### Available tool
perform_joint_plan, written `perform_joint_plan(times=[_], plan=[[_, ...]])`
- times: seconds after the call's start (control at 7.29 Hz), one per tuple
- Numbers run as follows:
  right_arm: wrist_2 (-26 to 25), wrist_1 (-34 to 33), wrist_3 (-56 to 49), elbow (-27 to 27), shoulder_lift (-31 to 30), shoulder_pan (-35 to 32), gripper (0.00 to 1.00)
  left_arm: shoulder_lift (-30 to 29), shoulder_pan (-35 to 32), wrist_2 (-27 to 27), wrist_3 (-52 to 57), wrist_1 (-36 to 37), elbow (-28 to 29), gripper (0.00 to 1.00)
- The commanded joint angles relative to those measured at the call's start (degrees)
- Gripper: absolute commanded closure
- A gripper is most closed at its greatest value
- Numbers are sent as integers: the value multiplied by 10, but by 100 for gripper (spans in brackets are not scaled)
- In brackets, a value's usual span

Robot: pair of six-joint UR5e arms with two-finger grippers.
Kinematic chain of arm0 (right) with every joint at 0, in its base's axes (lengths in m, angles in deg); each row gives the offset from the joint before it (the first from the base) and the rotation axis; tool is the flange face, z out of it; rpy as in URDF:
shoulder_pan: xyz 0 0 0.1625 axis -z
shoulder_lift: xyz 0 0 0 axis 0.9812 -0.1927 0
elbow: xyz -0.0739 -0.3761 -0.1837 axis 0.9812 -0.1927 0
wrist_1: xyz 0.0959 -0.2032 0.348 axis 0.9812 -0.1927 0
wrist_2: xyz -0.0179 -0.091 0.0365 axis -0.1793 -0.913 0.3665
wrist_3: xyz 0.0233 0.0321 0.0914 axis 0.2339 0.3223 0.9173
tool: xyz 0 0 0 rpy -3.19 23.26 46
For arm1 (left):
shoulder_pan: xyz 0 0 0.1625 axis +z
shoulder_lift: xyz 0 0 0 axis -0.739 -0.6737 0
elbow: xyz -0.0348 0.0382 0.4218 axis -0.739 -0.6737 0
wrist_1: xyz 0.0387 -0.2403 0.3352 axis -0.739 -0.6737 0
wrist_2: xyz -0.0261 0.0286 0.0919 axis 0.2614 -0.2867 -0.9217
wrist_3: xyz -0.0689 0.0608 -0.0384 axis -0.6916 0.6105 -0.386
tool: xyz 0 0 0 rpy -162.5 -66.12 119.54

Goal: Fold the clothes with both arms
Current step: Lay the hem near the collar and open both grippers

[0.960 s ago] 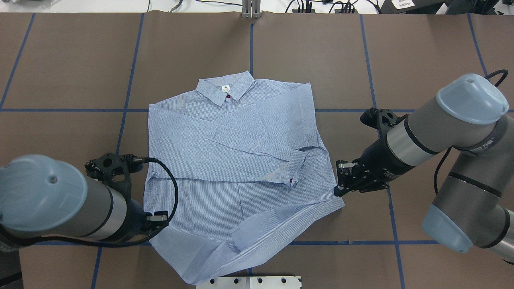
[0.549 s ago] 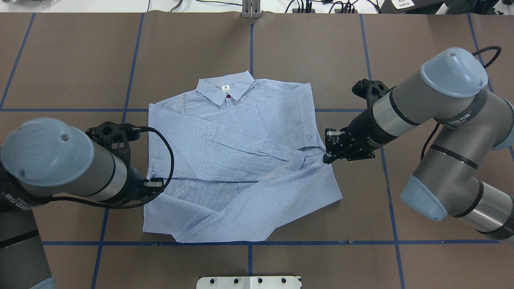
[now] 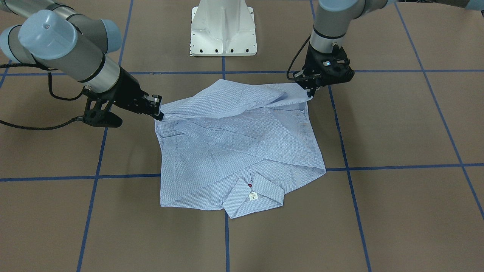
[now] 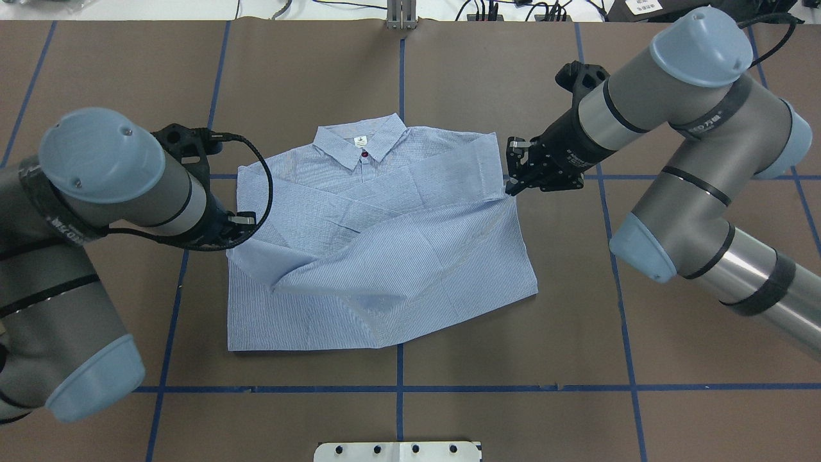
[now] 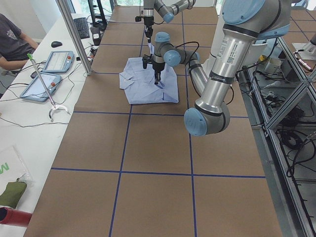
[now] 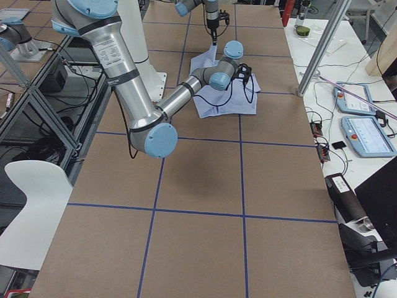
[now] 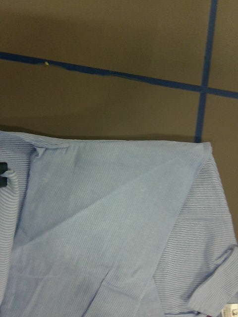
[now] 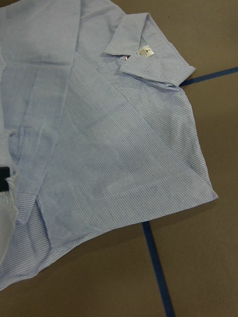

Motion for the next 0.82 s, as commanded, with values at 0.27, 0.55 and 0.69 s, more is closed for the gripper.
perform_joint_plan(times=[0.27, 0.55, 0.69], plan=[[-18, 27, -13, -114, 69, -14, 100, -20, -41, 1, 57, -37, 59, 100], [-32, 89, -12, -169, 73, -17, 100, -26, -44, 1, 57, -103, 110, 100], [-33, 90, -12, -182, 83, -18, 100, -32, -48, 1, 57, -121, 133, 100]])
